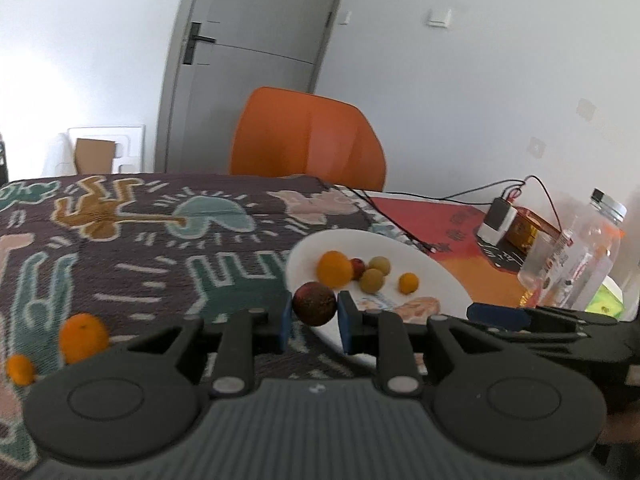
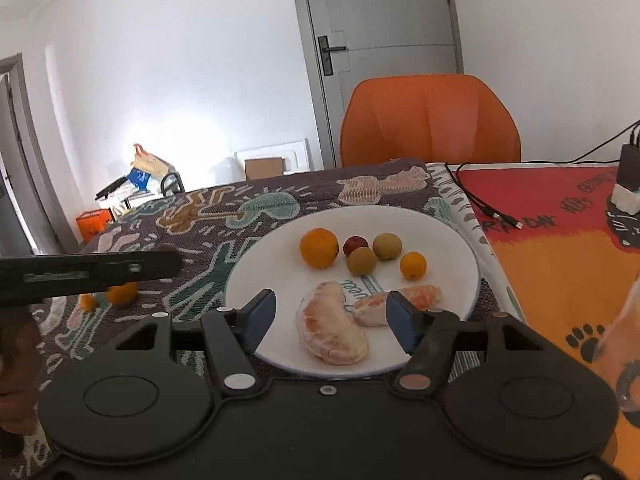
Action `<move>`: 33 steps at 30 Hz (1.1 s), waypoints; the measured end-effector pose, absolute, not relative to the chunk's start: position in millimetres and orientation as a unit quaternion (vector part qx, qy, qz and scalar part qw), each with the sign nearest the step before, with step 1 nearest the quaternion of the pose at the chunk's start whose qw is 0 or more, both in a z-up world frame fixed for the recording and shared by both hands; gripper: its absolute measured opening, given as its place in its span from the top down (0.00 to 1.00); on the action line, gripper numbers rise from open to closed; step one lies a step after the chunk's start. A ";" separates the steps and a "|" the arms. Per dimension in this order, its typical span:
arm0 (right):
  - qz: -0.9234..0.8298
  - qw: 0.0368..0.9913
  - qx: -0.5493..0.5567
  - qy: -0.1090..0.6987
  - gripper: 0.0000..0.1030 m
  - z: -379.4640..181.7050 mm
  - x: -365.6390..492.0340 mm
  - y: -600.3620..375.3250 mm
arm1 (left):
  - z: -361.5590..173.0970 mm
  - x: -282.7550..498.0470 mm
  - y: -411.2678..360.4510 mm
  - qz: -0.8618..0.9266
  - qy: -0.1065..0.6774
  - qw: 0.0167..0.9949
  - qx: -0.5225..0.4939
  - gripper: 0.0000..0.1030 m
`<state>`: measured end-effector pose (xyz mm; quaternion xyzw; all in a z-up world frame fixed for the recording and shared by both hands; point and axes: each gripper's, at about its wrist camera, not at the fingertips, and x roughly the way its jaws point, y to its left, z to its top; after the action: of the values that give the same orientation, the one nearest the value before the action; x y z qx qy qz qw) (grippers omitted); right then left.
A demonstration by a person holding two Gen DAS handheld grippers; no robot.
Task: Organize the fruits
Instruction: 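Carry the plum and pomelo segment over the white plate and open both tools, then move both open tools back toward the two remaining oranges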
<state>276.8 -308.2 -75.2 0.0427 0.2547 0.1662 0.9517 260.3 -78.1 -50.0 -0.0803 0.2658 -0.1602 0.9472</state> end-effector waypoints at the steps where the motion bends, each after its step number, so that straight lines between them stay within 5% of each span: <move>1: 0.167 0.952 0.045 0.253 0.39 -74.1 274.6 -308.5 | -50.0 262.7 -82.5 -0.164 0.267 0.946 -0.078 0.78; 9: 0.162 0.953 0.063 0.247 0.39 -72.4 267.6 -317.4 | -48.6 277.6 -107.1 -0.179 0.273 0.943 -0.057 0.77; 15: 0.165 0.952 0.069 0.249 0.39 -75.5 266.5 -316.6 | -47.0 277.1 -101.8 -0.152 0.269 0.949 -0.056 0.40; 20: 0.170 0.951 0.073 0.249 0.39 -76.5 265.5 -312.3 | -44.4 267.6 -81.2 -0.124 0.257 0.957 -0.060 0.23; 33: 0.201 0.946 0.074 0.244 0.25 -75.0 263.5 -279.9 | -43.6 236.0 -17.4 -0.049 0.251 0.963 -0.079 0.15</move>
<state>263.5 -279.9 -75.0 0.0741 0.2443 0.2005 0.9458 236.0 -17.4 -43.6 -0.0792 0.2513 -0.0486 0.9634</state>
